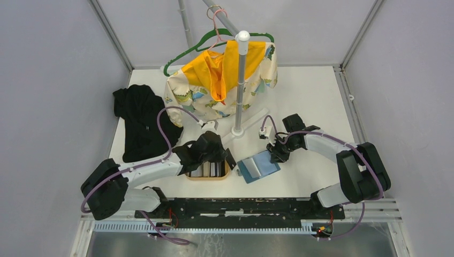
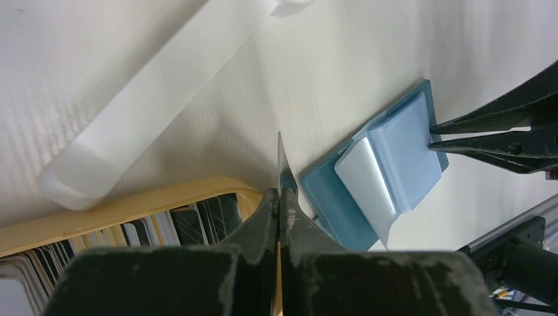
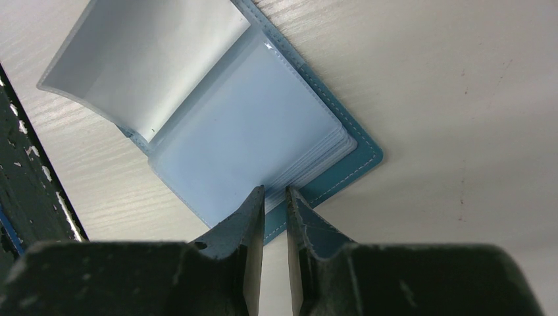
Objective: Put the credit cards into the card holder
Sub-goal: Insert the credit card into the card holder.
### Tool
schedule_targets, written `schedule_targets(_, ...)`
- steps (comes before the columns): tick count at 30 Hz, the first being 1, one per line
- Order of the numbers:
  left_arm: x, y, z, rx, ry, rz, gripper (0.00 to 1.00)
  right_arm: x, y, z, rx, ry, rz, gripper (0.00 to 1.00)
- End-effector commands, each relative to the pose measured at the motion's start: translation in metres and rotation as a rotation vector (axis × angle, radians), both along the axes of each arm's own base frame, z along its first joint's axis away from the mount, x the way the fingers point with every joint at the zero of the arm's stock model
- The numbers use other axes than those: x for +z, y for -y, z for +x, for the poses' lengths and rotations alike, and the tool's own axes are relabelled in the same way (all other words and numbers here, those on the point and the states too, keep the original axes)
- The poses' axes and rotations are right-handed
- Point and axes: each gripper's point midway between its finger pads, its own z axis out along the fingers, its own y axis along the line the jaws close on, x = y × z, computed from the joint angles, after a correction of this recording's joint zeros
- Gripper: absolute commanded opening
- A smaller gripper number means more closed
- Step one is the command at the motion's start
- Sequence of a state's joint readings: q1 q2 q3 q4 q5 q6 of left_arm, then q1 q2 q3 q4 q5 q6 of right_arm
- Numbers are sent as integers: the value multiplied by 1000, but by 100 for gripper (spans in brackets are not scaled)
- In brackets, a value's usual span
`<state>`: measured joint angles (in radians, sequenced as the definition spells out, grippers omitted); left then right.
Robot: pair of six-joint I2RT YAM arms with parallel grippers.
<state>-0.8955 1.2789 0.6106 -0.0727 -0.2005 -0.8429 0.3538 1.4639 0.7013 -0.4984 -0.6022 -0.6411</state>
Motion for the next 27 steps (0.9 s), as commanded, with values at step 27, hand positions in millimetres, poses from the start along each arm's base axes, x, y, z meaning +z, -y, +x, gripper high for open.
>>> schedule_targets(27, 82, 91, -38, -103, 102, -541, 2, 5, -4, 3, 29, 26, 10, 25)
